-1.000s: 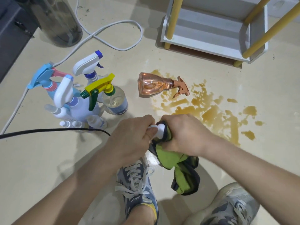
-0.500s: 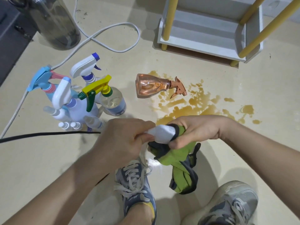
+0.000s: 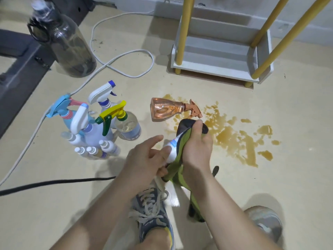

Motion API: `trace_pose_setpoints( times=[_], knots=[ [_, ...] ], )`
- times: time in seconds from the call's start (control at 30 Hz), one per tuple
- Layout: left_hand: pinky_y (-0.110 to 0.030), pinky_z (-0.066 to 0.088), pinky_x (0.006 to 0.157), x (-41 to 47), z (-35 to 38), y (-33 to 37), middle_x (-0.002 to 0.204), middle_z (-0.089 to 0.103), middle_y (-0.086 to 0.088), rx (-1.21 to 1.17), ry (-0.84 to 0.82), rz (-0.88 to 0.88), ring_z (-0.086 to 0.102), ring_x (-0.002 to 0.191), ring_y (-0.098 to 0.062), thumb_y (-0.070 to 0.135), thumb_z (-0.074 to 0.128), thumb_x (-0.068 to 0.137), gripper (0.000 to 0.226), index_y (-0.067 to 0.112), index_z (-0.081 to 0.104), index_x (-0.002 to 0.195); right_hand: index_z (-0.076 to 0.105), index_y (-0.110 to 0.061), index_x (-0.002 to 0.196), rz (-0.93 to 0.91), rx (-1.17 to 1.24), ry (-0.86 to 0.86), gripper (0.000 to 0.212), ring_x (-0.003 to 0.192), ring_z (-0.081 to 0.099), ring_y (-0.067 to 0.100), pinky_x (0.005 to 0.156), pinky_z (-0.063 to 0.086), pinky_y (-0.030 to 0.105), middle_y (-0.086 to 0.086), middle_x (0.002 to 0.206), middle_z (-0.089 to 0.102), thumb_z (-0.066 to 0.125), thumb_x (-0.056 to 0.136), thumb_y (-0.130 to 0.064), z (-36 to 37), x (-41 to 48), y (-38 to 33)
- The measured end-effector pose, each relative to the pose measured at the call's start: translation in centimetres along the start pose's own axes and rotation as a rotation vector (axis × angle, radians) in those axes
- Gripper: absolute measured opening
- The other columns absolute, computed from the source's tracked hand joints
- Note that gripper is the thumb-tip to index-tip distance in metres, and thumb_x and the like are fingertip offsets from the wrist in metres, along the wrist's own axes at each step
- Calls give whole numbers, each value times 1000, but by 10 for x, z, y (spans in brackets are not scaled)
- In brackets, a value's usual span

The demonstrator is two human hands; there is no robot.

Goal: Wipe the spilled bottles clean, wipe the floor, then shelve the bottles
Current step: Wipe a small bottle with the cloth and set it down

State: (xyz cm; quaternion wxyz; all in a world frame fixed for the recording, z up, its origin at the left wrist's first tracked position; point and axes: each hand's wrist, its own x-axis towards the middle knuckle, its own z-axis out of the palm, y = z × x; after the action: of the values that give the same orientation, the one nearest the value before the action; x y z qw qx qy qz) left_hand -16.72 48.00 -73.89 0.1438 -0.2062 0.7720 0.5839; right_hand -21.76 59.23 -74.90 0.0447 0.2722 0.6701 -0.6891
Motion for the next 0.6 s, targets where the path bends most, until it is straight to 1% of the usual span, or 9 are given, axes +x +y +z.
trace_pose_setpoints(
  times=[0.03, 0.1, 0.2, 0.27, 0.33, 0.4, 0.47, 0.53, 0.6],
  knots=[
    [-51, 57, 75, -1, 2, 1, 72, 68, 4, 32, -66, 33, 67, 64, -20, 52, 54, 88, 35, 30, 66, 113, 62, -16, 108, -105, -39, -33, 37, 94, 62, 12, 91, 51, 31, -1, 100, 65, 35, 104, -41, 2, -7, -1],
    [-56, 53, 76, -7, 8, 6, 69, 63, 8, 44, -115, 127, 62, 68, -21, 54, 38, 89, 39, 33, 65, 109, 45, -27, 143, -282, -117, -106, 40, 132, 45, 9, 113, 37, 35, -5, 141, 50, 34, 105, -34, 2, -18, 0],
    [-50, 52, 85, -15, 16, 17, 96, 70, 8, 130, -66, 228, 65, 91, -17, 48, 27, 92, 43, 36, 55, 122, 11, -47, 153, -330, -116, -264, 58, 147, 25, 9, 119, 29, 45, -15, 161, 23, 34, 100, -46, -7, -36, 7],
    [-45, 51, 85, -18, 16, 24, 103, 68, 4, 196, -5, 278, 64, 95, -19, 42, 25, 88, 47, 32, 50, 126, 7, -57, 149, -249, -65, -350, 64, 143, 36, 17, 113, 36, 52, -12, 157, 33, 36, 92, -57, -13, -46, 7],
    [-44, 50, 76, -25, 13, 30, 91, 67, 2, 309, 18, 349, 62, 84, -23, 38, 27, 85, 46, 31, 49, 125, 13, -49, 151, -212, -54, -361, 63, 134, 49, 18, 109, 42, 49, -6, 149, 47, 38, 93, -53, -22, -53, -3],
    [-41, 47, 66, -34, 4, 43, 74, 59, 7, 494, -37, 464, 56, 72, -20, 39, 34, 88, 38, 31, 53, 120, 38, -33, 146, -186, -116, -337, 50, 117, 62, 23, 99, 51, 45, 4, 129, 63, 41, 99, -49, -37, -53, -25],
    [-31, 46, 71, -41, -8, 64, 81, 51, 14, 679, -41, 559, 51, 76, -6, 44, 48, 93, 29, 32, 58, 117, 66, -12, 108, -131, -201, -381, 41, 79, 71, 25, 71, 57, 32, 9, 88, 73, 44, 102, -46, -58, -50, -56],
    [-6, 38, 75, -48, -22, 86, 100, 45, 21, 602, 11, 641, 48, 90, 9, 35, 70, 85, 42, 34, 55, 125, 70, -12, 83, -65, -275, -503, 44, 61, 68, 18, 57, 52, 24, 4, 68, 72, 47, 99, -46, -77, -52, -88],
    [-1, 40, 76, -54, -30, 109, 114, 52, 20, 383, -100, 580, 51, 95, 15, 21, 77, 80, 59, 36, 51, 131, 73, -12, 90, -45, -271, -615, 41, 69, 69, 17, 65, 53, 25, 5, 77, 75, 53, 95, -48, -90, -54, -112]
  ],
)
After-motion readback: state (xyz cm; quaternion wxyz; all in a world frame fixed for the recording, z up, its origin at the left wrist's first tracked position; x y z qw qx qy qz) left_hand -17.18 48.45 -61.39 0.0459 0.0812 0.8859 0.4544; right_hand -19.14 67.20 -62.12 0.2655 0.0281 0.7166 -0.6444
